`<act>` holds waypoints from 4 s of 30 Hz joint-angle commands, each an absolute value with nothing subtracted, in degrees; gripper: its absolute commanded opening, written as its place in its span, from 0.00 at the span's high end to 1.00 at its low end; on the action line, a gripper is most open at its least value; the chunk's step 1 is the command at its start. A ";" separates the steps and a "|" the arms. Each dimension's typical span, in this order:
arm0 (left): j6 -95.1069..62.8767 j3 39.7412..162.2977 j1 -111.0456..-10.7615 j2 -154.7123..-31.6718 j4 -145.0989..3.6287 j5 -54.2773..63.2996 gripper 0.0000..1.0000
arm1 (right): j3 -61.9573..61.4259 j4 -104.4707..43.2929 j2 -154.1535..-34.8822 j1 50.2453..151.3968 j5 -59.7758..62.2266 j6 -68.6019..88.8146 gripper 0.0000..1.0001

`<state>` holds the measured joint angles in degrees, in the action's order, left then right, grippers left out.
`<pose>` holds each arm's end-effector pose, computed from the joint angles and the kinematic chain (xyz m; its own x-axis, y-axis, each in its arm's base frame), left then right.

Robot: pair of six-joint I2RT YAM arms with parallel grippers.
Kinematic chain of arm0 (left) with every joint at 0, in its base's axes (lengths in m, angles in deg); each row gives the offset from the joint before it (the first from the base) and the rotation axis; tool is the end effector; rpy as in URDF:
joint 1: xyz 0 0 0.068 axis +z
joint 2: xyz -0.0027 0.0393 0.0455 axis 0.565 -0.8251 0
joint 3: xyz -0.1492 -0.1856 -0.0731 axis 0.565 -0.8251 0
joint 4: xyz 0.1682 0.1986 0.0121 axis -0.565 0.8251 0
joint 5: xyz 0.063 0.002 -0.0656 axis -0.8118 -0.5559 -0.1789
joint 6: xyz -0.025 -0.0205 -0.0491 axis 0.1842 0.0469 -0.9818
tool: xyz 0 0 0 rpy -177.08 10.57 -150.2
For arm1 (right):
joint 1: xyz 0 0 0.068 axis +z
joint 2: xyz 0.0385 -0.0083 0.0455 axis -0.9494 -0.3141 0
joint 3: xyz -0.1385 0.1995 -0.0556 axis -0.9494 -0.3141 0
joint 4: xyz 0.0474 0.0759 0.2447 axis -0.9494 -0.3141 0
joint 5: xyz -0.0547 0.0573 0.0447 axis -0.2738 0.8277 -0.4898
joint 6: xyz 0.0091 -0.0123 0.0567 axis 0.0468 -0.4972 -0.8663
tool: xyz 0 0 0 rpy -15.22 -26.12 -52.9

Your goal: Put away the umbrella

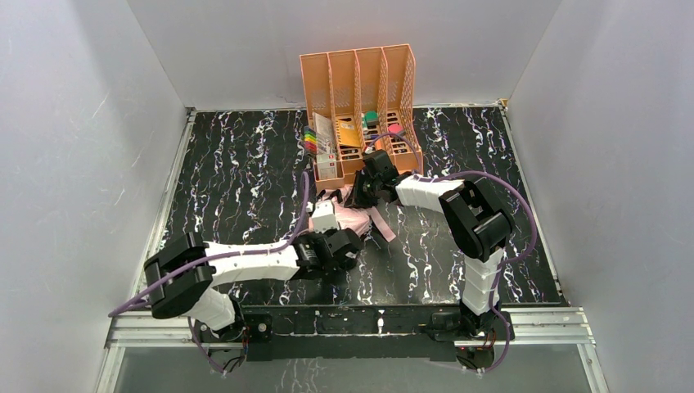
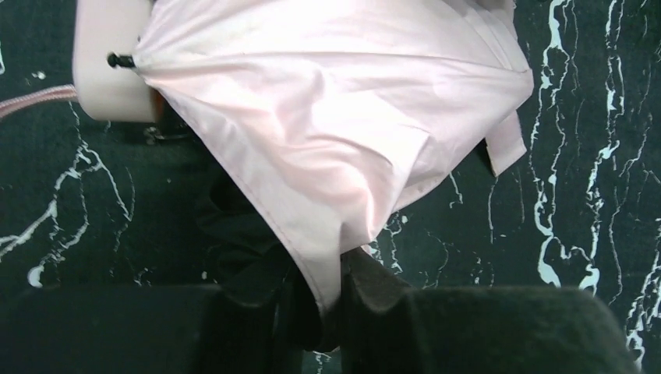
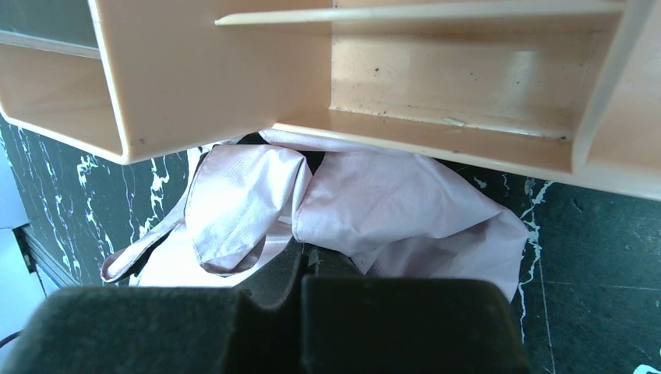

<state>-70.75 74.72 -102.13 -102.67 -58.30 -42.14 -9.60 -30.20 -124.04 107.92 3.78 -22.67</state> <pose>0.1367 -0.2640 0.1635 -0.6393 -0.3313 -0.6939 -0.0324 0.9132 -0.4062 0.3211 0.2446 0.1289 -0.8714 0.1392 -0.4704 -0.1662 0.8184 0.5501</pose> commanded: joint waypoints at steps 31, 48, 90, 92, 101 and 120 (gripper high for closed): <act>-39.63 72.46 -93.65 -74.98 -55.53 -21.15 0.66 | -10.87 -39.47 -126.36 106.65 -4.79 -18.23 1.00; -86.72 80.17 -119.13 -104.78 -32.60 -59.25 0.02 | -10.73 -38.26 -126.98 106.61 -3.34 -17.71 1.00; -51.18 68.69 -96.81 -98.27 -76.85 -32.65 0.69 | -9.87 -39.06 -127.62 106.12 -3.60 -16.48 1.00; -46.61 68.36 -94.92 -96.21 -79.18 -27.01 0.78 | -10.06 -39.00 -127.48 106.04 -3.63 -16.48 1.00; -28.13 74.04 -89.28 -93.03 -77.88 -5.69 0.93 | -10.68 -38.89 -127.26 105.73 -3.43 -16.39 1.00; -12.92 86.10 -82.42 -101.15 -61.39 30.82 0.79 | -10.69 -39.06 -127.49 105.69 -3.60 -16.52 1.00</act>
<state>-13.88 88.57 -81.95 -105.53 -64.05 28.11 -8.77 -31.58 -124.28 106.55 2.91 -18.87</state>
